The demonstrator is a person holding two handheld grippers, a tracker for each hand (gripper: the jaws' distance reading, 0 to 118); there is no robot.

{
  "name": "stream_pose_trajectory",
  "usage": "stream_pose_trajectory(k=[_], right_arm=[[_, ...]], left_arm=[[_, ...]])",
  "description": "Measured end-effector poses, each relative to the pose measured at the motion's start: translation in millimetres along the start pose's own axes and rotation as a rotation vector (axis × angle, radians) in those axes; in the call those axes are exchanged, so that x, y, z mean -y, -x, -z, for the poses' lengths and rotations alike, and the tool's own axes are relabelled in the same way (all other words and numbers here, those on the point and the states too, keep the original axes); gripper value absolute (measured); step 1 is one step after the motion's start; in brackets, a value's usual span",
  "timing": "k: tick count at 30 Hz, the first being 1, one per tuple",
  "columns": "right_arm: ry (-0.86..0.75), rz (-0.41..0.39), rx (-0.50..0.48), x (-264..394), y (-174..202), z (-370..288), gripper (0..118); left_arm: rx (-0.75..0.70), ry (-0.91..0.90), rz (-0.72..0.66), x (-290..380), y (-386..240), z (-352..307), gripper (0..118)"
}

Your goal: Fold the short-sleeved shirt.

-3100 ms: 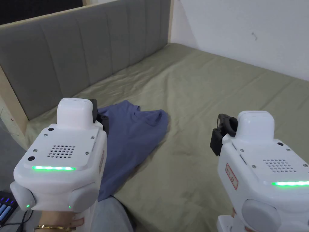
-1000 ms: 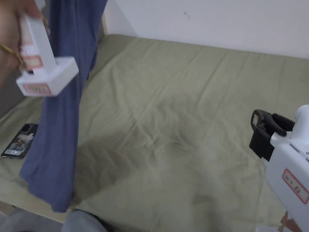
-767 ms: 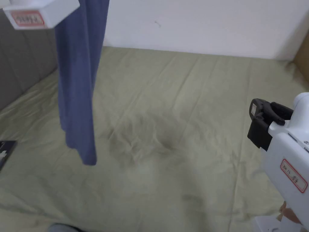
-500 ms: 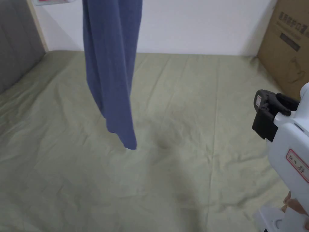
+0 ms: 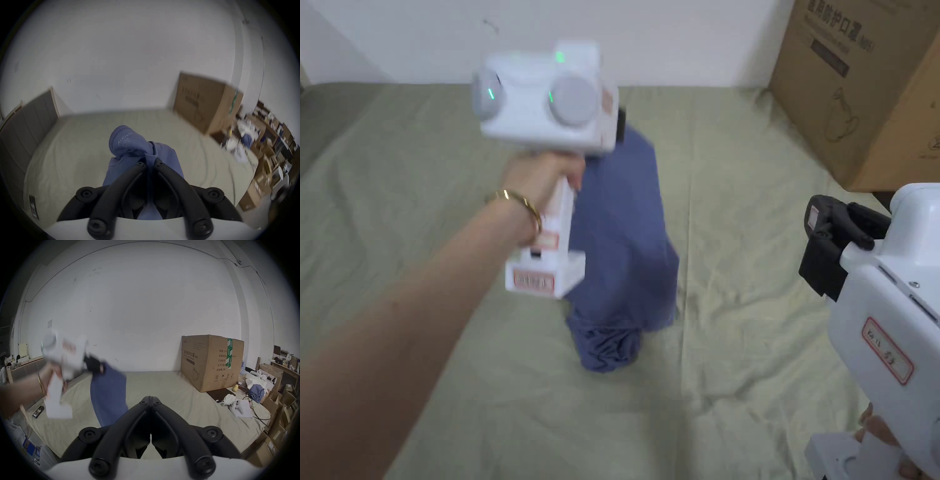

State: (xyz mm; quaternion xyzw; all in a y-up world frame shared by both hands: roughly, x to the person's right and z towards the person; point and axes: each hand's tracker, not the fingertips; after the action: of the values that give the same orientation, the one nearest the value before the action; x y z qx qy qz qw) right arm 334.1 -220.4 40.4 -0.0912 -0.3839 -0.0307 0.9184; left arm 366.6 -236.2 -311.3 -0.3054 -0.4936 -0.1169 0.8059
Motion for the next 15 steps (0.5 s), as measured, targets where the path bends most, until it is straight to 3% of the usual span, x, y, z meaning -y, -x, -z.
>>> stream_pose_trajectory(k=[4, 7, 9, 10, 11, 14, 15], right_arm=[[0.025, 0.012, 0.022, 3, -5, 2, 0], [0.05, 0.016, 0.03, 7, -8, 7, 0], [0.064, 0.017, 0.03, 10, -8, 11, 0], [0.071, 0.021, 0.028, 11, -8, 13, 0], [0.076, 0.025, 0.025, 12, -7, 15, 0], [0.083, 0.028, 0.014, 13, -3, 18, 0], [0.084, 0.023, 0.009, 12, -1, 20, 0]], left_arm=[[-0.012, 0.207, 0.004, 102, -30, 27, 4], [-0.026, 0.299, -0.018, 141, -27, 56, 4], [-0.043, 0.342, -0.014, 156, -30, 64, 13], [-0.038, 0.352, -0.027, 158, -30, 67, 25], [-0.018, 0.36, -0.046, 159, -30, 67, 48], [0.051, 0.337, -0.081, 139, -29, 58, 102], [0.053, 0.308, -0.08, 130, -28, 46, 106]])
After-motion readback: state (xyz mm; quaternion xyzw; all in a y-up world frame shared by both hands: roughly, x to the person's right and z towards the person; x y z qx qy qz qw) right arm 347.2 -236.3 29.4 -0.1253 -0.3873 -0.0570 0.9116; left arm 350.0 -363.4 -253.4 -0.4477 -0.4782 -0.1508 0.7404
